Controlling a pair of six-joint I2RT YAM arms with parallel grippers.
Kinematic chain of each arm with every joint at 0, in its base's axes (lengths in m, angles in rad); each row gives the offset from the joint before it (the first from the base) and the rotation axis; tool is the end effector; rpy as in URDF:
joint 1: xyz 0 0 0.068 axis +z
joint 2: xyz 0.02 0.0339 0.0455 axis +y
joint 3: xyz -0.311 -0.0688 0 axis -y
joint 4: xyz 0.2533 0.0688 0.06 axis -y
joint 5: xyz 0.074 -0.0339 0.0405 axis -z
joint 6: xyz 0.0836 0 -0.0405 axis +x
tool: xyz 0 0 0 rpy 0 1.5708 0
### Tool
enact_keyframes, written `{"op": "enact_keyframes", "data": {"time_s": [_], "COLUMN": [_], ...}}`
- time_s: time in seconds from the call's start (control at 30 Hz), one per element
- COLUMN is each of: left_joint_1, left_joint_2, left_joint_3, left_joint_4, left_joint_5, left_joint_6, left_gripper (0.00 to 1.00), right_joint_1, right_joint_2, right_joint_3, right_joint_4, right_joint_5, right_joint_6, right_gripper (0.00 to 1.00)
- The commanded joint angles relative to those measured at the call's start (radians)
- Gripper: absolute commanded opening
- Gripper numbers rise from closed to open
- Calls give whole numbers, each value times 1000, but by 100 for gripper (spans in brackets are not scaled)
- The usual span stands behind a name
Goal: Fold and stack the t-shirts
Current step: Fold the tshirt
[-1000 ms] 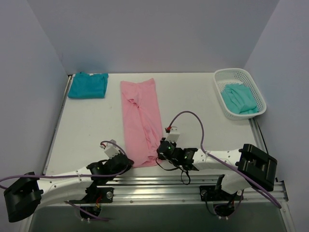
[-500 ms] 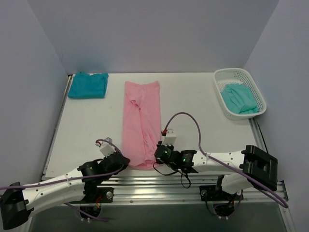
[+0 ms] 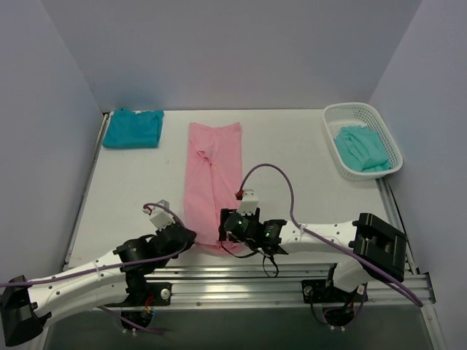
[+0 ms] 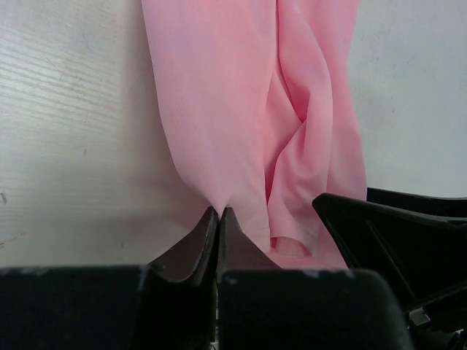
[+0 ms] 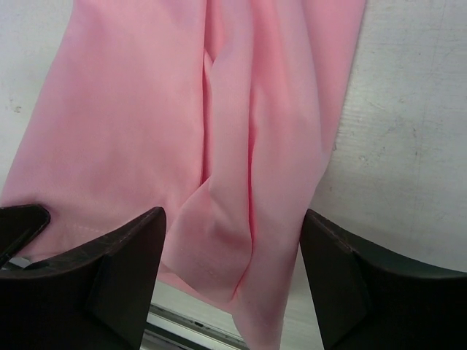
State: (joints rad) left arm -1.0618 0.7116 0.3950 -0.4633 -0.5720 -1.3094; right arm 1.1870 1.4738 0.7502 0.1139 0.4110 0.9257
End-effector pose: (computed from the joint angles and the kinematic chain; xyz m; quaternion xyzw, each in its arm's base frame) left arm 0.1109 -0.1058 0.1933 -0.2172 0.8651 -0.2447 0.3801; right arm 0.1594 0.3055 0.2140 -0.0196 0.8730 0.3049 0.3802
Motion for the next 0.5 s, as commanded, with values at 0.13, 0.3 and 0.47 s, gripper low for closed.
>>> {"op": "enact_keyframes", "data": {"time_s": [0.13, 0.3, 0.47], "left_joint_1": [14, 19, 23], "left_joint_2": [-3, 0, 9], "left_joint_3": [51, 51, 59], "left_joint_4": [-48, -32, -20], "left_joint_5": [-51, -52, -55], "left_joint_6": [10, 16, 22], "left_gripper": [3, 3, 3], "right_joint_1": [-12, -9, -9], "right_joint_2": [-20, -38, -46], "right_joint_3": [18, -2, -18], "right_joint_4": [-72, -94, -95], "right_joint_5": [32, 29, 20], "right_joint_6": [24, 42, 47], "right_gripper": [20, 0, 0]}}
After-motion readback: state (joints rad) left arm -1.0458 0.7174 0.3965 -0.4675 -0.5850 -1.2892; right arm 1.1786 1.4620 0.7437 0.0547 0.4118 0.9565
